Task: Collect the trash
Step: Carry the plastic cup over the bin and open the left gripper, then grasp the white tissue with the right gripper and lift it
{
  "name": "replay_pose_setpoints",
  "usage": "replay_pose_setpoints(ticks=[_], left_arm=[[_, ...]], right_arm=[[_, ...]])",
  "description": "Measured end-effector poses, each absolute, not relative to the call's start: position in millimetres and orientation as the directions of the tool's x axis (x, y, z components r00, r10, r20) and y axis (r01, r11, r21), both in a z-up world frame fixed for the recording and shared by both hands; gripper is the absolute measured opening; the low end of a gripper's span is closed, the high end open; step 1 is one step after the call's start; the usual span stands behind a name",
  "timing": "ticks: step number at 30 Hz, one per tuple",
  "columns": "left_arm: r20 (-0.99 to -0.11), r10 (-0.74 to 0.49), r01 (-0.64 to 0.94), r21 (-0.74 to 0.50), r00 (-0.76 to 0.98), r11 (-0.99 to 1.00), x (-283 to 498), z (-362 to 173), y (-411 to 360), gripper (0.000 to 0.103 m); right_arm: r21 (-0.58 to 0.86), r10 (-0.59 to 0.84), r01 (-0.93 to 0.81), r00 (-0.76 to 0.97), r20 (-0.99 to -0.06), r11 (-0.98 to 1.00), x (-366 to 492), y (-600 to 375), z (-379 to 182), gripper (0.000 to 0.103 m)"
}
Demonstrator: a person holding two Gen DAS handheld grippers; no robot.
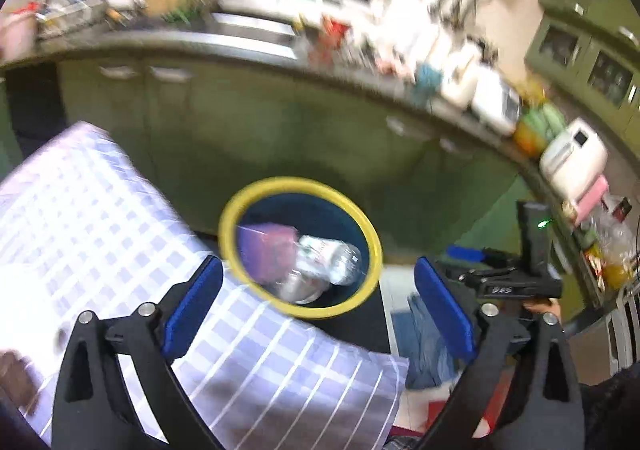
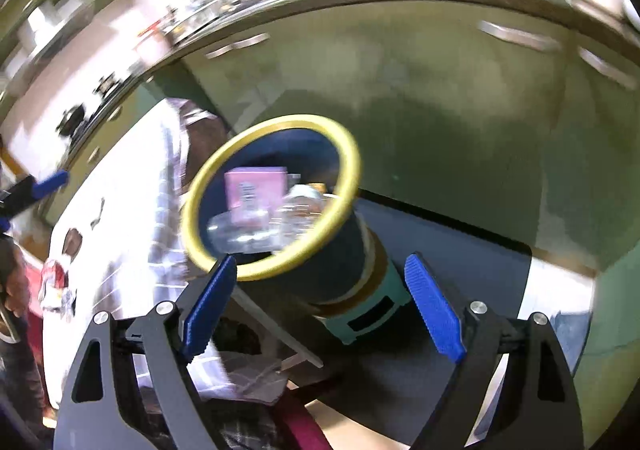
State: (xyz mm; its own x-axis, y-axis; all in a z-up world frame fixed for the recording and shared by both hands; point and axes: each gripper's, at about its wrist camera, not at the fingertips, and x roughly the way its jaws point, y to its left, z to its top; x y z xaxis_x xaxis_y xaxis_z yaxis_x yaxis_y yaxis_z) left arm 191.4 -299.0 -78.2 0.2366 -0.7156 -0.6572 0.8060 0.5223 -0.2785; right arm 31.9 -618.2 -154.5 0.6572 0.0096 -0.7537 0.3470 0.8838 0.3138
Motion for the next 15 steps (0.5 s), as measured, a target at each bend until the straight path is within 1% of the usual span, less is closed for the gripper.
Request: replay_pose_setpoints(ticks=[2, 6, 7, 11, 15], left_arm=[[-0.620, -0.706, 0.778, -0.233, 0.344, 0.584, 189, -61, -255, 0.095], [-0.554, -0.598, 0.663, -0.106, 0.579, 0.741, 190, -43, -166, 0.096], [-0.544, -0.566, 0.627, -0.093, 0.619, 0.774, 192, -42, -145, 0.096], [-0.503, -0.455, 0.478, -0.091, 0.735, 0.873, 203, -45, -69, 0.096], [-0.461, -0.351, 0.356, -0.080, 0.815, 0.931, 214, -55, -20, 0.096]], right_arm=[[0.294, 0.034, 0.290, 0.656, -0.754, 0.911, 48, -595, -144, 0.085], [0.248, 0.096, 0.146, 0.650, -0.754, 0.958, 90, -535, -121, 0.086], [0.237, 0.113, 0.107, 0.648, -0.753, 0.965, 101, -519, -115, 0.088], [0.226, 0.240, -0.102, 0.615, -0.751, 0.969, 154, -440, -94, 0.089], [0.230, 0.338, -0.257, 0.549, -0.765, 0.939, 210, -366, -86, 0.089]])
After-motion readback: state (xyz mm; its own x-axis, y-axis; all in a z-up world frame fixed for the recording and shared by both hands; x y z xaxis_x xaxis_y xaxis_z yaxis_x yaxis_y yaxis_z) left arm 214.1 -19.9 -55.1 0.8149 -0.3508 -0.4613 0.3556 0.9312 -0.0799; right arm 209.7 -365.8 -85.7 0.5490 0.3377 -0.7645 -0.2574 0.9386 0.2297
